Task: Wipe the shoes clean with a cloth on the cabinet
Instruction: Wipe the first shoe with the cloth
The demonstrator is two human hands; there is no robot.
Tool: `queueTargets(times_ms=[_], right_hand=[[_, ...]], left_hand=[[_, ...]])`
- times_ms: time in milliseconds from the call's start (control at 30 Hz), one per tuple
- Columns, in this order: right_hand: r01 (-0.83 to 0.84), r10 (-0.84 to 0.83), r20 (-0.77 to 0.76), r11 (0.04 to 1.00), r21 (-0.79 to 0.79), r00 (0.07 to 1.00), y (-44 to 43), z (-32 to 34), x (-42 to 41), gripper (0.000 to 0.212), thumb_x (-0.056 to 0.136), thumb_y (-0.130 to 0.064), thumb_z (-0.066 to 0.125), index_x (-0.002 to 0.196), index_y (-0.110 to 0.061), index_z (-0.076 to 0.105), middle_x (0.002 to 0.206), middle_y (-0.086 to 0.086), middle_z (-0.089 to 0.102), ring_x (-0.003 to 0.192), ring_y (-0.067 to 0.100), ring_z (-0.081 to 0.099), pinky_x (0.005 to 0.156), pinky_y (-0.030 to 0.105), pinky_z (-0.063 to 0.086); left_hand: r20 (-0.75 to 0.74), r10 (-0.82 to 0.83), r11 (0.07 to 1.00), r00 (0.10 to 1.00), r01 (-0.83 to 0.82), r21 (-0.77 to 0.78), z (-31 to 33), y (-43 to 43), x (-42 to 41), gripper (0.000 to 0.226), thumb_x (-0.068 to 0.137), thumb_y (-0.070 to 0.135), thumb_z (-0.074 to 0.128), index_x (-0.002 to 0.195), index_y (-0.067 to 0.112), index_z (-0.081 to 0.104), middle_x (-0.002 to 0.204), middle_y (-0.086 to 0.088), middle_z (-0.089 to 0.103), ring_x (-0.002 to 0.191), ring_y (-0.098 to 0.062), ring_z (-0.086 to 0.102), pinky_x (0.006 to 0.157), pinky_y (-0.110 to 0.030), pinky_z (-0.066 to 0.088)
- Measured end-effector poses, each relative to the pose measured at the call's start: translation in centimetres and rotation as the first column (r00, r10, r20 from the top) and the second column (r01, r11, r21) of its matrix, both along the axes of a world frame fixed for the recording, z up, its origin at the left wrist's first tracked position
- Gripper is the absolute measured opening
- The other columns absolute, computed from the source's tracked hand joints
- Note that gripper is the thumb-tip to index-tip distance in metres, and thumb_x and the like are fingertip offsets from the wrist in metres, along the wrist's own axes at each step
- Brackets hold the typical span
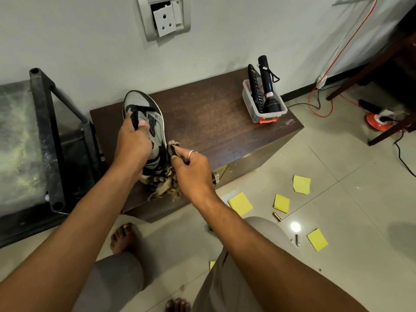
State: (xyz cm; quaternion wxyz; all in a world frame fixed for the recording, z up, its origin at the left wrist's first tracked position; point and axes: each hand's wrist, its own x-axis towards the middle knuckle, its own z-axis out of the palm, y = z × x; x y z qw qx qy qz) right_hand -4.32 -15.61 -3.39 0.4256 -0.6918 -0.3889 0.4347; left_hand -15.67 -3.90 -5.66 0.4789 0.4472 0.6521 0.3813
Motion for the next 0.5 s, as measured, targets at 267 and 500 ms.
queueTargets(times_ms=[267, 500], right_hand=[[-0.079, 0.077, -0.024, 0.994, -0.079, 0.997, -2.3, 1.0, -0.8, 0.023, 0.091, -0.020, 0.068, 0.111, -0.019, 0.079, 0.097, -0.009, 0.078, 0.077, -0.004, 0.065, 0.065, 0.010, 0.050], [0.169, -0.163, -0.096, 0.984, 0.053, 0.982, -2.2, 1.3, -2.3, 0.017, 0.093, -0.016, 0.068, 0.108, -0.017, 0.076, 0.080, -0.008, 0.073, 0.063, 0.003, 0.062, 0.061, 0.023, 0.055]], left_hand=[[0.000, 0.023, 0.999, 1.000, -0.023, 0.031, -0.1, -0.1, 0.4, 0.062, 0.087, 0.056, 0.041, 0.147, 0.039, 0.047, 0.143, 0.007, 0.059, 0.127, -0.019, 0.058, 0.109, -0.047, 0.047], [0.023, -0.015, 1.000, 1.000, 0.015, 0.018, -0.3, 0.1, -0.2, 0.062, 0.085, 0.058, 0.045, 0.145, 0.042, 0.047, 0.145, 0.007, 0.057, 0.128, -0.020, 0.058, 0.107, -0.048, 0.048]])
